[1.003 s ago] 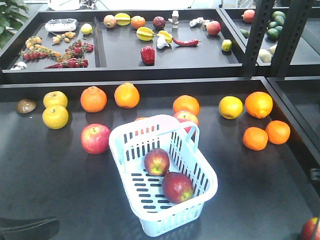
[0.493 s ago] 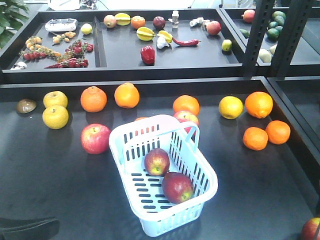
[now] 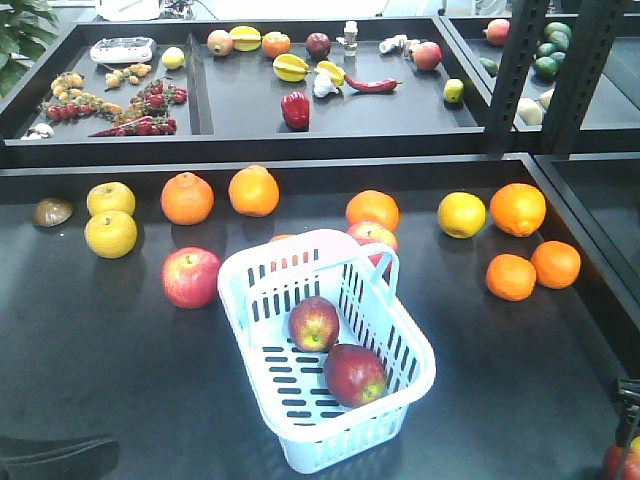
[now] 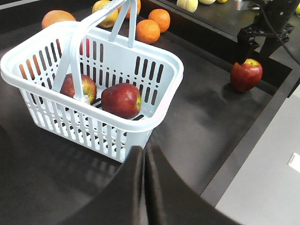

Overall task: Pick three apples into basket with both arms
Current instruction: 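Move the right gripper down onto a third red apple and close, then carry the third apple over the basket and release it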

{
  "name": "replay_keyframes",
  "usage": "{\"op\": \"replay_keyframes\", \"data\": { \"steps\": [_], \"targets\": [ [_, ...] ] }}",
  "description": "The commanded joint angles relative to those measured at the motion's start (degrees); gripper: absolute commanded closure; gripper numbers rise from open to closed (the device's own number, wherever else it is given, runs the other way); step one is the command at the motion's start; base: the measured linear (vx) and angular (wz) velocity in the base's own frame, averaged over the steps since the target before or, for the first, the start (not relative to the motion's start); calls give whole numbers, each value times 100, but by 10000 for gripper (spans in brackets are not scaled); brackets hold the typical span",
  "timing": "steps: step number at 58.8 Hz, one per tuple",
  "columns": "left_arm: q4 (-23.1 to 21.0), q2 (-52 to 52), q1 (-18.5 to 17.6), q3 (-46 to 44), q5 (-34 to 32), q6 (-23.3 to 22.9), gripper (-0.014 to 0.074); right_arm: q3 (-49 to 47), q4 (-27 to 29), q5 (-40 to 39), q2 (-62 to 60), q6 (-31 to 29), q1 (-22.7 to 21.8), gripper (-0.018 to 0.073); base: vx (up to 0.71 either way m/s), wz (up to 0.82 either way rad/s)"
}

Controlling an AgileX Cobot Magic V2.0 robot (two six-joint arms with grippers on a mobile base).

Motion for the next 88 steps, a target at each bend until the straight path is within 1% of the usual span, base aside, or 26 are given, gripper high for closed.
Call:
{"op": "replay_keyframes", "data": {
  "steps": [1, 9, 17, 21, 24, 29, 33, 36, 40, 44, 47, 51, 55, 59, 64, 69, 72, 77, 80, 83, 85, 88],
  "targets": [
    [-190, 11, -21, -154, -192, -10, 603, -150, -17, -116, -60, -96, -33, -36, 0, 0],
    [-185, 11, -21, -154, -198, -10, 603, -150, -15, -173, 198, -244, -33, -34, 0, 0],
    [-185, 11, -21, -154, -198, -10, 603, -150, -10, -229, 411, -245, -33, -33, 0, 0],
    [-185, 11, -21, -154, -198, -10, 603, -150, -4, -222, 453, -245, -33, -17, 0, 0],
    [-185, 11, -21, -154, -198, -10, 603, -150, 58, -209, 453, -245, -33, 13, 0, 0],
    [-185, 11, -21, -154, -198, -10, 603, -150, 210, -178, 438, -319, -33, 103, 0, 0],
    [-185, 11, -21, -154, -198, -10, 603, -150, 365, -107, 366, -446, -28, 220, 0, 0],
    [-185, 11, -21, -154, -198, -10, 603, -150, 520, -53, 255, -659, -28, 309, 0, 0],
    [-185, 11, -21, -154, -198, -10, 603, -171, 911, -11, 6, -1086, -28, 430, 0, 0],
    [-185, 11, -21, -154, -198, -10, 603, -273, 1452, 121, -297, -1518, -28, 523, 0, 0],
    [-185, 11, -21, -154, -203, -10, 603, -381, 1831, 285, -570, -1857, 16, 576, 0, 0],
    [-185, 11, -21, -154, -203, -10, 603, -534, 2208, 516, -945, -2224, 151, 570, 0, 0],
    [-185, 11, -21, -154, -215, -10, 603, -698, 2489, 693, -1364, -2397, 419, 564, 0, 0],
    [-185, 11, -21, -154, -221, -10, 603, -803, 2680, 765, -1739, -2419, 772, 559, 0, 0],
    [-185, 11, -21, -154, -221, -10, 603, -832, 2901, 603, -2209, -2408, 1374, 552, 0, 0],
    [-185, 11, -21, -154, -227, -10, 603, -832, 3210, 431, -2507, -2409, 2075, 544, 0, 0],
    [-185, 11, -21, -154, -227, -10, 603, -827, 3369, 224, -2579, -2409, 2572, 538, 0, 0],
    [-185, 11, -21, -154, -227, -10, 603, -827, 3435, -287, -2540, -2409, 3251, 511, 0, 0],
    [-185, 11, -21, -154, -227, -10, 603, -827, 3449, -671, -2458, -2409, 3609, 474, 0, 0],
    [-185, 11, -21, -154, -227, -10, 603, -827, 3482, -974, -2350, -2409, 3857, 424, 0, 0],
    [-185, 11, -21, -154, -220, -10, 603, -833, 3533, -1163, -2250, -2415, 4002, 378, 0, 0],
    [-185, 11, -21, -154, -220, -10, 603, -833, 3591, -1411, -2072, -2455, 4185, 281, 0, 0]
  ]
}}
